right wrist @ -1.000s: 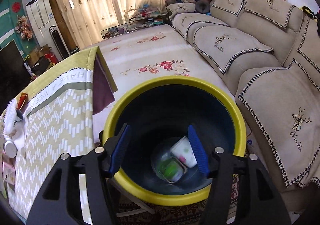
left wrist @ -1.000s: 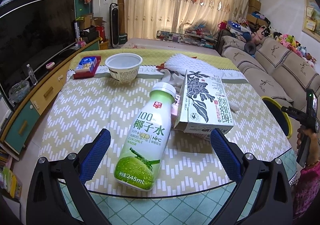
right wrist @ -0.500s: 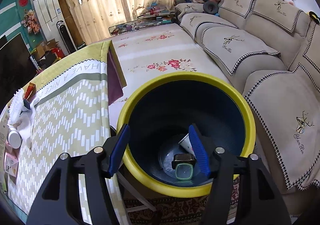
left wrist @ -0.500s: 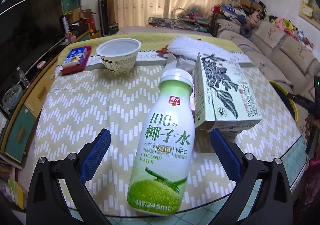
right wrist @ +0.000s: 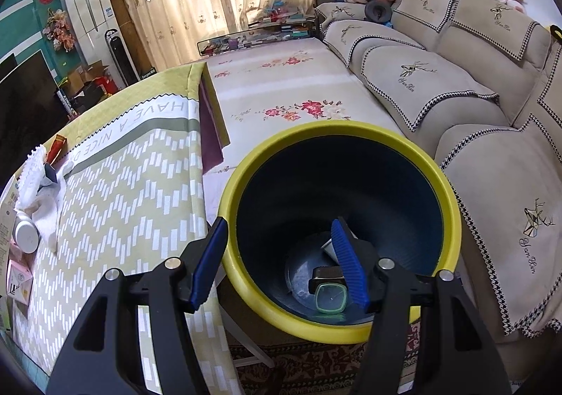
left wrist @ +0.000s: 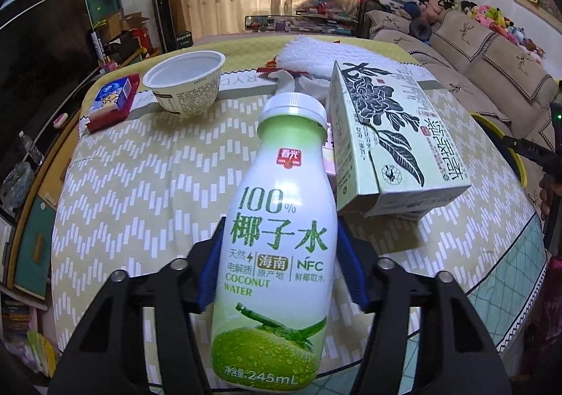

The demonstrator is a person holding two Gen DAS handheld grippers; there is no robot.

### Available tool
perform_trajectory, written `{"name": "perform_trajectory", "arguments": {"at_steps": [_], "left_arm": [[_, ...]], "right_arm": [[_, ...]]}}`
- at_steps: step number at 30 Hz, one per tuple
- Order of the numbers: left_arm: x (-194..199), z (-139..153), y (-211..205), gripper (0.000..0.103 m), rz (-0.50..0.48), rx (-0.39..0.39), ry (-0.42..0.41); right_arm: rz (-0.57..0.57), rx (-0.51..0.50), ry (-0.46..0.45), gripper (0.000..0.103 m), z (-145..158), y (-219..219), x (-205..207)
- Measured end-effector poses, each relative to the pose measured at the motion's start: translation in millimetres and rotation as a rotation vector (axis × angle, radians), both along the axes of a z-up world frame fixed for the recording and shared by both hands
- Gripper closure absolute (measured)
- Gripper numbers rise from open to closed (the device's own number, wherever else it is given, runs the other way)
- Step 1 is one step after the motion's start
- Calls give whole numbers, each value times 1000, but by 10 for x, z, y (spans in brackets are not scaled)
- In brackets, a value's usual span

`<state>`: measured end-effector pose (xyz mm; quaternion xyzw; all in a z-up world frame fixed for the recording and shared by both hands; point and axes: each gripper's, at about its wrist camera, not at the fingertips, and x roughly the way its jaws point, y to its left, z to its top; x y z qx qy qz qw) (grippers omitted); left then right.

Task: Collect trash
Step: 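Grasp the green-labelled coconut water bottle with the left gripper, then carry the bottle over the bin and open the left gripper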

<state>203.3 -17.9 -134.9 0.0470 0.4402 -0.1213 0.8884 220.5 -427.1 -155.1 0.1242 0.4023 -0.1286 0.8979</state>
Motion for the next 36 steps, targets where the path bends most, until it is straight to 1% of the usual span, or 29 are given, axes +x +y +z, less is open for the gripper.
{"name": "perform_trajectory", "arguments": {"at_steps": [9,14,23,26,30,32,36], "left_arm": [[-96,21,136,51,32,-26,-3],[-292,146,194,52,45,-26,-37],[-694,488,170,52,22,-27,-108],[-826,643,57,52,-14,-32,-136],[-927,853,-217,52,-90,-45,-172],[-950,971,-426,52,-146,-60,-193],[-895,1130,-836,52,-242,-97,-206]], "right_arm": [[24,-1,-9,45,48,80,-67],[41,-1,-27,45,114,162,-123],[61,5,-53,45,196,222,-264],[61,7,-61,45,215,209,-323],[51,6,-76,45,255,146,-427],[43,1,-82,45,269,99,-472],[17,-8,-101,45,319,-45,-625]]}}
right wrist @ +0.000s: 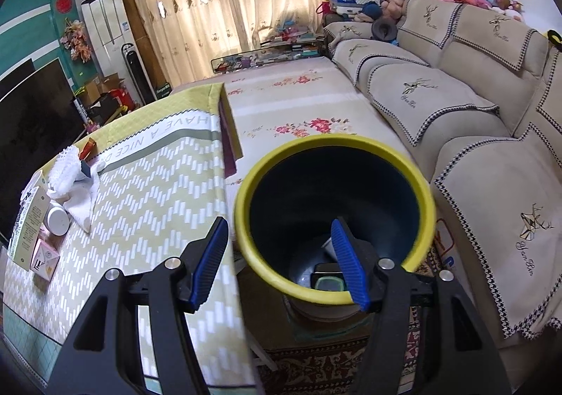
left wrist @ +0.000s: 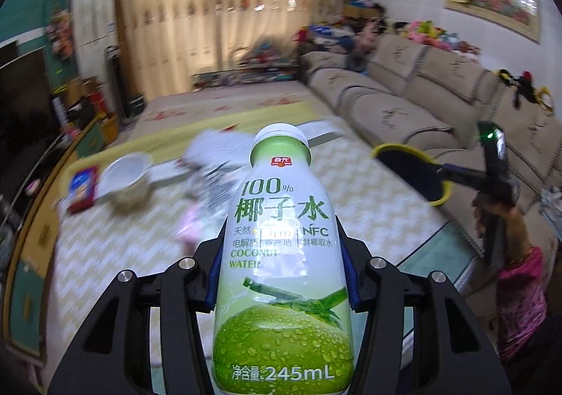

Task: Collect trash
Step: 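Carry the bottle over the bin and open the left gripper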

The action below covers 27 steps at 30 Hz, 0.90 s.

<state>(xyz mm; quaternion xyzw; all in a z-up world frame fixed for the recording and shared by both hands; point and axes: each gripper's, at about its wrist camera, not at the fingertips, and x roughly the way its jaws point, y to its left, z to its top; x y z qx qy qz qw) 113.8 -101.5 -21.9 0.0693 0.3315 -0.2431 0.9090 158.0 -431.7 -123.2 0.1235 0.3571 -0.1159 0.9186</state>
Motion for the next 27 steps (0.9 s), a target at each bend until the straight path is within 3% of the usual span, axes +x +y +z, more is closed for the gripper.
{"name": "perform_trajectory", "arguments": {"at_steps": [7,16,22,27], "left_arm": [[315,62,-965,52,-169,-29,43],[754,-106,-2411,52,-341,3,107],[1047,-418,-3287,52,-382,59,155],[1265,-659,-3751,51,-377,78,173]], "right_arm": [[-76,-25,-32,45,106,-382,-346],[-158,-7,-37,45,48,-855,-696],[-185,27,-17,45,-107,-1046,-760],[-196,39,5,45,-210,-1129,-791]]}}
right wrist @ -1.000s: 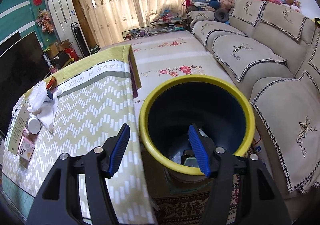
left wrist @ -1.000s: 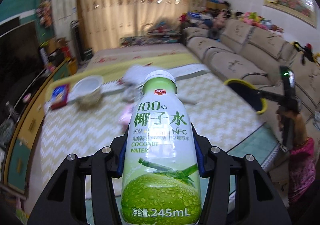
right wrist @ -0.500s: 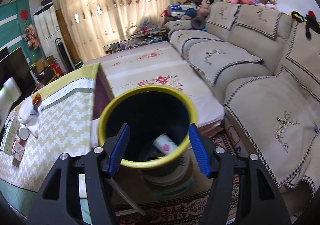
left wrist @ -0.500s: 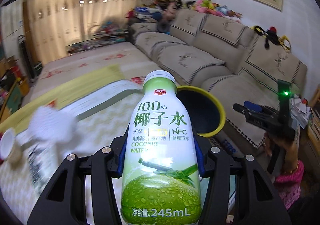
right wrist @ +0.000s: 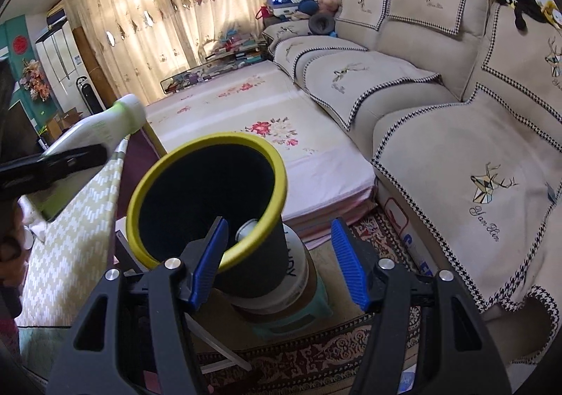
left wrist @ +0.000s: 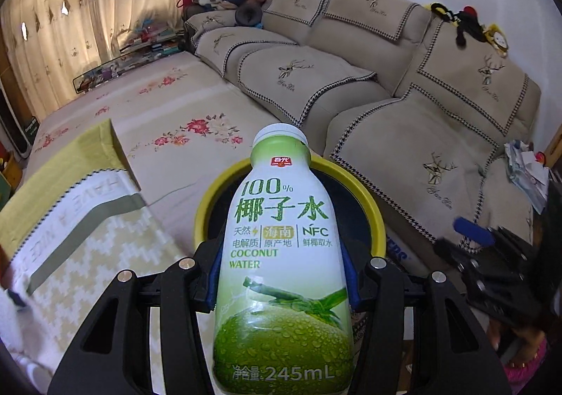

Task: Collect trash
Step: 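Carry the bottle over the bin and open the left gripper, then reach the right gripper to the printed drink carton and grasp it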

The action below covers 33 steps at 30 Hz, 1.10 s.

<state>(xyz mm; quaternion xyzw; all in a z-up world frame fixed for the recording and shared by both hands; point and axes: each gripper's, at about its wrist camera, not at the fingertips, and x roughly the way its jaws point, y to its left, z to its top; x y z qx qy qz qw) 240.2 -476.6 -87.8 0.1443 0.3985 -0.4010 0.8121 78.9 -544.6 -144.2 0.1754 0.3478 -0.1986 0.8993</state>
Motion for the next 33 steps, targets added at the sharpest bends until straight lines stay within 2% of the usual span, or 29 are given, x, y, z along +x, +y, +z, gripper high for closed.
{"name": "perform_trajectory", "arguments": {"at_steps": [2,5,10,12,17,24,33], "left_arm": [[83,-79,-103,51,5,-6,11],[128,-63,-113,23,34,-32,-24],[27,209,112,21,61,-95,-76],[-67,385,403,17,68,-124,-100],[-279,740,1012,13,103,-174,-136],[-382,1026,1971,11,222,-180,-214],[-282,1013,3681,8,552,-143,-285]], "right_arm": [[-4,3,5,45,-19,-15,-1],[-6,7,6,45,-33,-16,1],[8,14,5,45,-40,43,32],[22,17,7,45,-50,102,66],[61,16,11,45,-35,258,171],[131,0,11,45,64,611,390],[273,-12,26,45,158,1354,821]]}}
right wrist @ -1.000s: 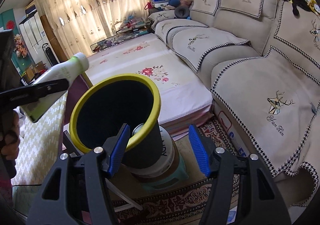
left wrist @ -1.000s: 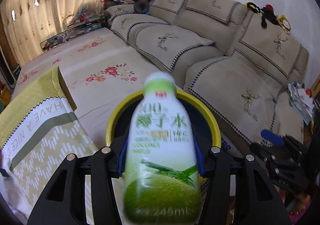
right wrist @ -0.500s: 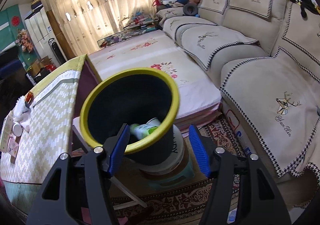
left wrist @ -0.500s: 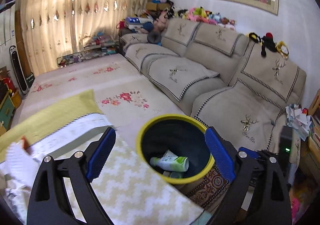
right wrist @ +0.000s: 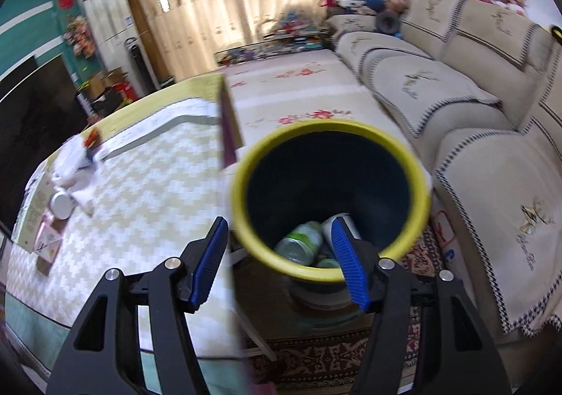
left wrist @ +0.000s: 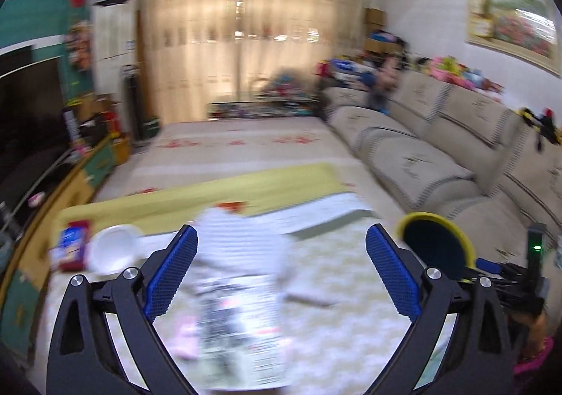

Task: Collect trash
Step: 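Reach the right gripper to the printed drink carton and grasp it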

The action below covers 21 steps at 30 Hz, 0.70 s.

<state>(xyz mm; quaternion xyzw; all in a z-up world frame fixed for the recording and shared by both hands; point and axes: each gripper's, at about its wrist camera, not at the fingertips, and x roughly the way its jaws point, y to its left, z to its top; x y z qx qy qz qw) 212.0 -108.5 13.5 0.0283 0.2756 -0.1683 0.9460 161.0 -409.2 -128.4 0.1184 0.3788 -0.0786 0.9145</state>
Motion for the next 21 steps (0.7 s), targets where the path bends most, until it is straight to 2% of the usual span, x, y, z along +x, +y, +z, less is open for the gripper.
{"name": "perform_trajectory", "arguments": {"at_steps": [7,8,16,18,21], "left_arm": [[14,-111,984,5,159,-46,-12],[27,-129,1096,5,178,-51,-16],[72,-279,1639,5,256,-62,-42],[93,-340,1786,5,271,-71,-40],[144,-368,1764,5,306,-75,-37]], "right_arm": [[161,25,-18,44,144,917,321],[183,34,-29,40,175,1063,337],[342,52,-121,32,440,2250,238],[356,60,-142,24,466,2463,209],[360,48,-154,13,436,2805,210]]}}
